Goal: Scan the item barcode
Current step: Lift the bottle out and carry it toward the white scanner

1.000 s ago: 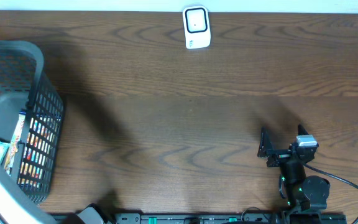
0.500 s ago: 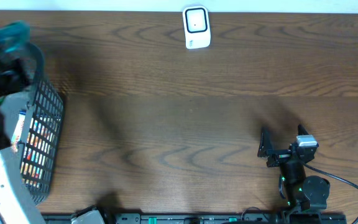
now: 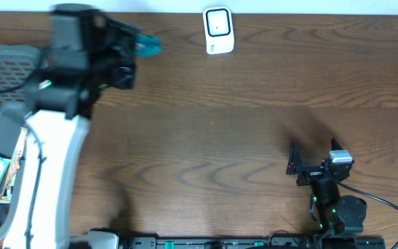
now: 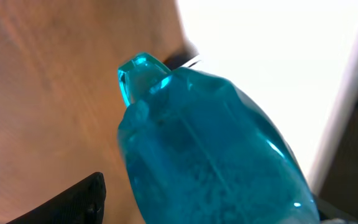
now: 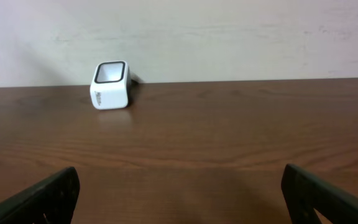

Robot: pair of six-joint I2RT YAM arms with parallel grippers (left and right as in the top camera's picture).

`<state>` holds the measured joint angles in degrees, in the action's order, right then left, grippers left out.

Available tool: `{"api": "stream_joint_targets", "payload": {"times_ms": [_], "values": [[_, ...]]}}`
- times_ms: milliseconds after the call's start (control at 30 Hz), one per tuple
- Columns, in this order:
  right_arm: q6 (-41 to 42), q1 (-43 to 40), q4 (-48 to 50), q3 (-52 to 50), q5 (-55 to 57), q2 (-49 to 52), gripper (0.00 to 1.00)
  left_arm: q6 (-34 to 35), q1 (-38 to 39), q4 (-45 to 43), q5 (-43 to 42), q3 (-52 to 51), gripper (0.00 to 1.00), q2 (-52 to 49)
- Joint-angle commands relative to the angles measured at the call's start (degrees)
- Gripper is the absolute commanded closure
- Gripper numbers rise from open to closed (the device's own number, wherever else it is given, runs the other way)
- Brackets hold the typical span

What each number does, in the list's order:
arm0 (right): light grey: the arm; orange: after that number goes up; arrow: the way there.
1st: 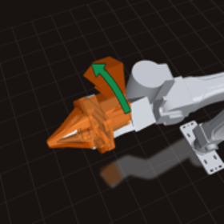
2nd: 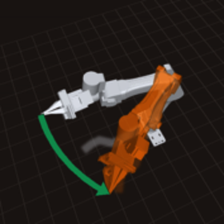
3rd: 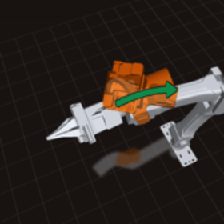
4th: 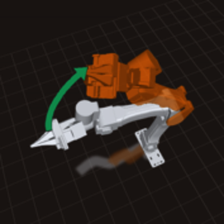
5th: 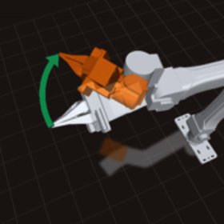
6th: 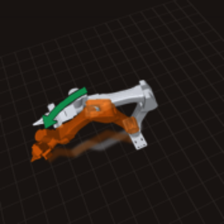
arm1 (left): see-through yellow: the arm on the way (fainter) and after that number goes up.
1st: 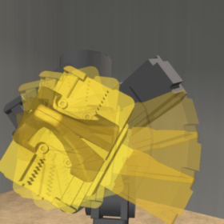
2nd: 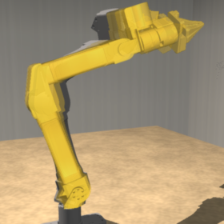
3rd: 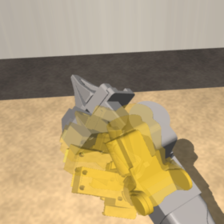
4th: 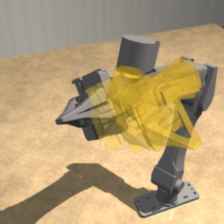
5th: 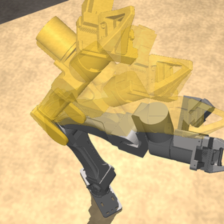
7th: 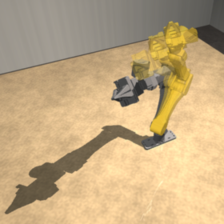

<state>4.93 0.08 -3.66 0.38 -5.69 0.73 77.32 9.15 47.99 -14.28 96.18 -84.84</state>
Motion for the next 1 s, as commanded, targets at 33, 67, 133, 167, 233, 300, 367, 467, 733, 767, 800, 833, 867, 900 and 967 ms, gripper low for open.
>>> {"api": "stream_joint_targets", "payload": {"times_ms": [33, 67, 133, 167, 233, 300, 367, 467, 733, 767, 800, 833, 867, 900, 967], "values": [[-0.7, 0.2, -0.2, -0.1, 0.2, -0.1, 0.01, -8.8, 7.5, 2.0, 5.0, 0.7, 0.54, -7.3], [-0.7, 0.2, -0.2, -0.1, 0.2, -0.1, 0.01, -10.1, 8.5, 2.5, 5.6, 0.7, 0.54, -8.6], [-0.7, 0.2, -0.2, -0.1, 0.2, -0.1, 0.01, -13.0, 10.8, 3.7, 6.7, 0.7, 0.54, -11.6], [-0.7, 0.2, -0.2, -0.1, 0.2, -0.1, 0.01, -14.3, 11.8, 4.3, 7.1, 0.7, 0.54, -12.9], [-0.7, 0.2, -0.2, -0.1, 0.2, -0.1, 0.01, -16.6, 13.8, 5.6, 7.5, 0.7, 0.54, -15.5], [-0.7, 0.2, -0.2, -0.1, 0.2, -0.1, 0.01, -19.1, 15.7, 6.5, 7.5, 0.7, 0.54, -17.6], [-0.7, 0.2, -0.2, -0.1, 0.2, -0.1, 0.01, -21.8, 17.5, 7.1, 7.5, 0.7, 0.54, -19.0], [-0.7, 0.2, -0.2, -0.1, 0.2, -0.1, 0.01, -27.3, 20.4, 7.1, 8.7, 0.7, 0.54, -20.0], [-0.7, 0.2, -0.2, -0.1, 0.2, -0.1, 0.01, -36.8, 28.1, 8.3, 21.6, 0.0, 0.54, -20.1], [-0.7, 0.2, -0.2, -0.1, 0.2, -0.1, 0.01, -36.8, 28.9, 8.3, 22.7, -0.4, 0.54, -20.1], [-0.7, 0.2, -0.2, -0.1, 0.2, -0.1, 0.01, -36.8, 29.5, 8.1, 23.2, -0.8, 0.53, -20.3], [-0.7, 0.2, -0.2, -0.1, 0.2, -0.1, 0.01, -36.8, 30.0, 7.9, 23.4, -1.1, 0.54, -20.4], [-0.7, 0.2, -0.2, -0.1, 0.2, -0.1, 0.01, -36.8, 30.4, 7.7, 23.5, -1.5, 0.53, -20.6], [-0.7, 0.2, -0.2, -0.1, 0.2, -0.1, 0.01, -36.8, 30.9, 7.4, 23.4, -1.9, 0.54, -20.9], [-0.7, 0.2, -0.2, -0.1, 0.2, -0.1, 0.01, -36.8, 31.5, 7.1, 23.4, -2.2, 0.54, -21.8]]}}
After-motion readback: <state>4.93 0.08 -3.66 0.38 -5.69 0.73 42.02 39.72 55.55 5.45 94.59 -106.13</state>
